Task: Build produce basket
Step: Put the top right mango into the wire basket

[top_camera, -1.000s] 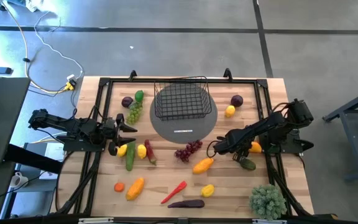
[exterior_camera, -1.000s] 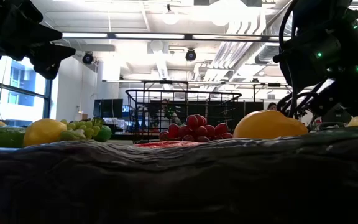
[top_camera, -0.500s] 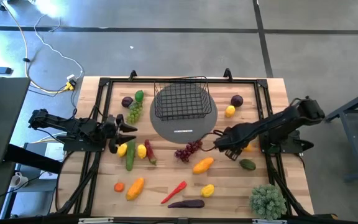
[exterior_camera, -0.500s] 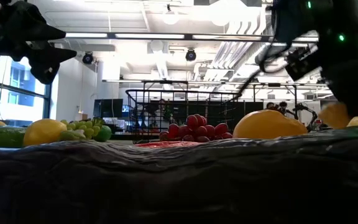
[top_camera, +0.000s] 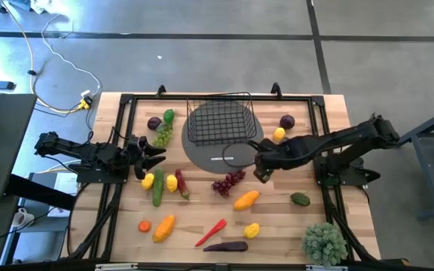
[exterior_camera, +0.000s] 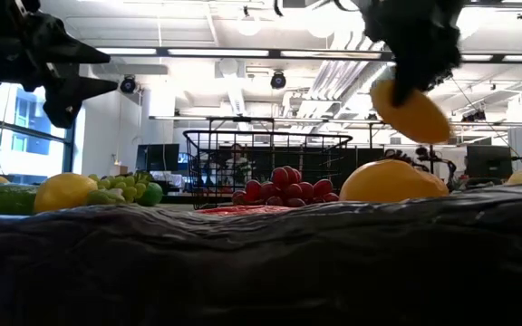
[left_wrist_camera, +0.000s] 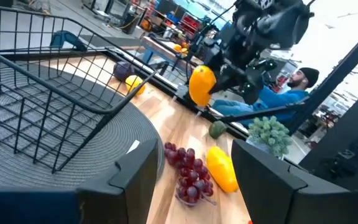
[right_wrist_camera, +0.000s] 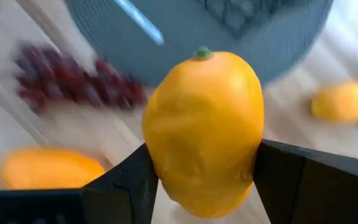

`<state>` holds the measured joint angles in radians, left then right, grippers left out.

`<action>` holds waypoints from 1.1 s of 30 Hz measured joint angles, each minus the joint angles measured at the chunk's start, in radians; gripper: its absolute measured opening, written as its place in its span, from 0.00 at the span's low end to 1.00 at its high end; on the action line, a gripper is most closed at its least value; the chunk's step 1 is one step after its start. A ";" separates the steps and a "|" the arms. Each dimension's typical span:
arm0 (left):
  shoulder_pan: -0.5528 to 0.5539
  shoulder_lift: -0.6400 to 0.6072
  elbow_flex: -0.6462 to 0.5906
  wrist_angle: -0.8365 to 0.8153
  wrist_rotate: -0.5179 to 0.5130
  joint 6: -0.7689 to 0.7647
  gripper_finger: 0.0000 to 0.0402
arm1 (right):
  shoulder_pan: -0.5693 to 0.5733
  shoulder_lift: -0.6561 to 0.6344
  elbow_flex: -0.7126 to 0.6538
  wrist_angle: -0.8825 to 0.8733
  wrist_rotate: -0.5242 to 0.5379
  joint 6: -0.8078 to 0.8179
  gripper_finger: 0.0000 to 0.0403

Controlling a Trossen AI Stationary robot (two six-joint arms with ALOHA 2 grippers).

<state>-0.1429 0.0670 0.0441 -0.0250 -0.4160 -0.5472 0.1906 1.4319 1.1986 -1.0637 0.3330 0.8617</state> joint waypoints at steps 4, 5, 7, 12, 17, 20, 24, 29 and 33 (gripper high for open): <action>0.000 0.000 0.000 0.007 0.000 0.000 0.48 | -0.045 0.000 0.035 0.083 0.033 -0.085 0.47; 0.000 0.000 0.000 0.009 0.000 0.000 0.48 | -0.059 0.000 0.041 0.107 0.033 -0.111 0.47; 0.000 0.000 0.000 0.013 0.000 0.000 0.48 | -0.088 0.000 0.050 0.157 0.033 -0.163 0.47; 0.000 0.000 0.000 0.028 0.000 0.000 0.48 | -0.165 0.000 0.059 0.285 0.022 -0.302 0.47; 0.000 0.000 0.000 0.030 -0.005 -0.022 0.48 | -0.261 0.000 0.059 0.434 -0.042 -0.430 0.47; 0.000 0.000 0.000 0.030 -0.011 -0.068 0.48 | -0.326 0.000 0.059 0.511 -0.082 -0.505 0.47; 0.000 0.000 0.000 0.030 -0.012 -0.079 0.48 | -0.410 0.000 0.059 0.603 -0.163 -0.651 0.47; 0.000 0.000 0.000 0.031 -0.016 -0.081 0.48 | -0.504 0.009 0.059 0.677 -0.200 -0.737 0.47; 0.000 0.000 0.000 0.031 -0.019 -0.081 0.48 | -0.579 0.038 0.058 0.683 -0.254 -0.753 0.47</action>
<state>-0.1426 0.0673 0.0441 0.0055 -0.4348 -0.6286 -0.3886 1.4696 1.2561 -0.3809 0.0786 0.1088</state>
